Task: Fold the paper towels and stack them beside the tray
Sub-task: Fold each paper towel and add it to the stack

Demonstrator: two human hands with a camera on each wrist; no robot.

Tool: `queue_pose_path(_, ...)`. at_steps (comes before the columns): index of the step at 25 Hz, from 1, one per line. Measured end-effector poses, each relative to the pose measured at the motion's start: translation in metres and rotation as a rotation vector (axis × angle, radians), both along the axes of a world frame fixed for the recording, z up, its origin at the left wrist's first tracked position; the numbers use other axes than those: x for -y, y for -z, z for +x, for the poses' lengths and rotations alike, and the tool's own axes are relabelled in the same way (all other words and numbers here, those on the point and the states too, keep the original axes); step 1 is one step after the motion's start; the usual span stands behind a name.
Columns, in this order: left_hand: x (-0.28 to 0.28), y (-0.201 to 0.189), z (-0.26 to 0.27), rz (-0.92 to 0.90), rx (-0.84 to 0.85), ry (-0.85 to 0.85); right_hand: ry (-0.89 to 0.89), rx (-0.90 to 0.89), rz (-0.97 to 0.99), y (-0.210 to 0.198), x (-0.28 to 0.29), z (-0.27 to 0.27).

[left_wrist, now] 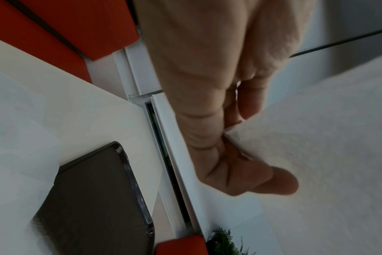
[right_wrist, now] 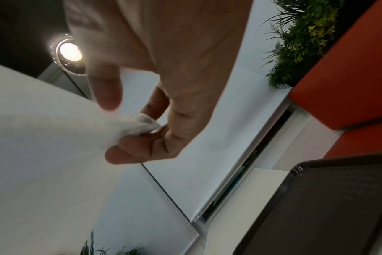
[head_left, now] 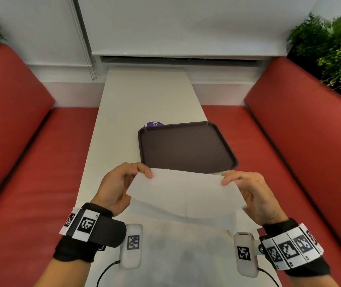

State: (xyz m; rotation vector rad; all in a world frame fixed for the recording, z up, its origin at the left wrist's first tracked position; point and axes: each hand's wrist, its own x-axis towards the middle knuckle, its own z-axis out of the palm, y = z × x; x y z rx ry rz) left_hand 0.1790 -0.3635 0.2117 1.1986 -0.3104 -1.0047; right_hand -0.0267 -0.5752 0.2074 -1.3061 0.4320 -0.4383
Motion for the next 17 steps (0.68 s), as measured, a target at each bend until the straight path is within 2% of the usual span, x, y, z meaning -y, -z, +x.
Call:
queue_pose_path(2,-0.001,0.007,-0.001,0.023,0.071,0.065,0.037,-0.058,0.049,0.006,-0.005,-0.005)
queue_pose_path(3,-0.002,0.013,-0.003,0.066,0.143,0.121,0.067,-0.115,-0.005,0.016,-0.005,-0.008)
queue_pose_path(6,0.004,0.038,-0.011,0.334,0.332,0.262,0.191,-0.316,-0.189,0.056,-0.008,-0.025)
queue_pose_path(9,0.038,0.076,-0.019,0.509,0.582,0.279,0.289,-0.487,-0.205,0.102,-0.013,-0.054)
queue_pose_path(11,0.075,0.099,-0.027,0.538,0.729,0.314,0.375,-0.572,-0.162,0.122,-0.010,-0.074)
queue_pose_path(14,0.133,0.124,-0.043,0.531,0.817,0.365,0.503,-0.673,-0.122,0.140,0.007,-0.095)
queue_pose_path(17,0.191,0.142,-0.058,0.524,0.912,0.456,0.573,-0.734,-0.190,0.150,0.036,-0.108)
